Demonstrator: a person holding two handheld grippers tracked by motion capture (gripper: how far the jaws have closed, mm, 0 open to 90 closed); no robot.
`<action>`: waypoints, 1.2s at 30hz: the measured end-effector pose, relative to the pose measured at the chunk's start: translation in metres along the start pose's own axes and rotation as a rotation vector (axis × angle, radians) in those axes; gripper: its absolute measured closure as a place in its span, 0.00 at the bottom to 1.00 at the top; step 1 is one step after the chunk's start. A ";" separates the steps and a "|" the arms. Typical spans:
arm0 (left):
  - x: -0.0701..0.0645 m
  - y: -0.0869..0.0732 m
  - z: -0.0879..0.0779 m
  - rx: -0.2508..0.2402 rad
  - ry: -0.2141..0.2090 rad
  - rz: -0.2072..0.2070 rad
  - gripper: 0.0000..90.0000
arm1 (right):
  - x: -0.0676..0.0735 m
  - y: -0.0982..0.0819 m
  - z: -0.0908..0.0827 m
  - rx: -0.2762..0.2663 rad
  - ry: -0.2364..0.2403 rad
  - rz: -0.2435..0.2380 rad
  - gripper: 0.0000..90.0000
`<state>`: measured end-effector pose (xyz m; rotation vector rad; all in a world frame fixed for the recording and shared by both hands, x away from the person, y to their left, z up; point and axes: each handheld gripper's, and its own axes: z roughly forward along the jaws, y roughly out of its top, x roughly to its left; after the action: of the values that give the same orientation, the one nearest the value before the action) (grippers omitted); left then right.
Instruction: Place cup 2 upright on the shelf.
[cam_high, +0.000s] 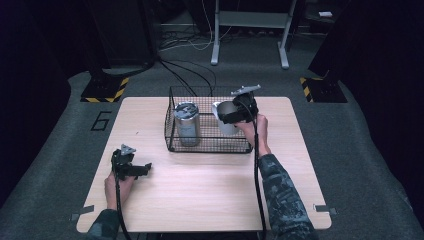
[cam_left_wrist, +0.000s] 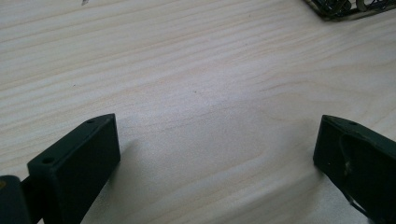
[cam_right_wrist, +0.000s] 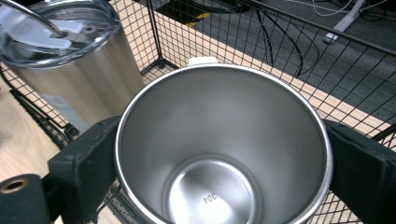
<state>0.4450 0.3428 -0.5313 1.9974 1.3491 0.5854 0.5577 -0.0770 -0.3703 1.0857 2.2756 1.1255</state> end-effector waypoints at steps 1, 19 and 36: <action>0.000 0.000 0.000 0.001 0.000 0.000 0.01 | -0.001 0.000 0.001 0.003 0.002 0.001 0.06; 0.000 0.000 0.000 0.000 0.000 0.000 0.01 | -0.004 -0.016 0.034 0.065 0.015 0.061 0.06; 0.000 0.000 0.000 0.000 0.000 0.000 0.01 | 0.001 -0.028 0.056 0.107 0.008 0.077 0.06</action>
<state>0.4449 0.3428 -0.5313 1.9979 1.3489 0.5853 0.5787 -0.0589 -0.4269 1.2207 2.3415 1.0490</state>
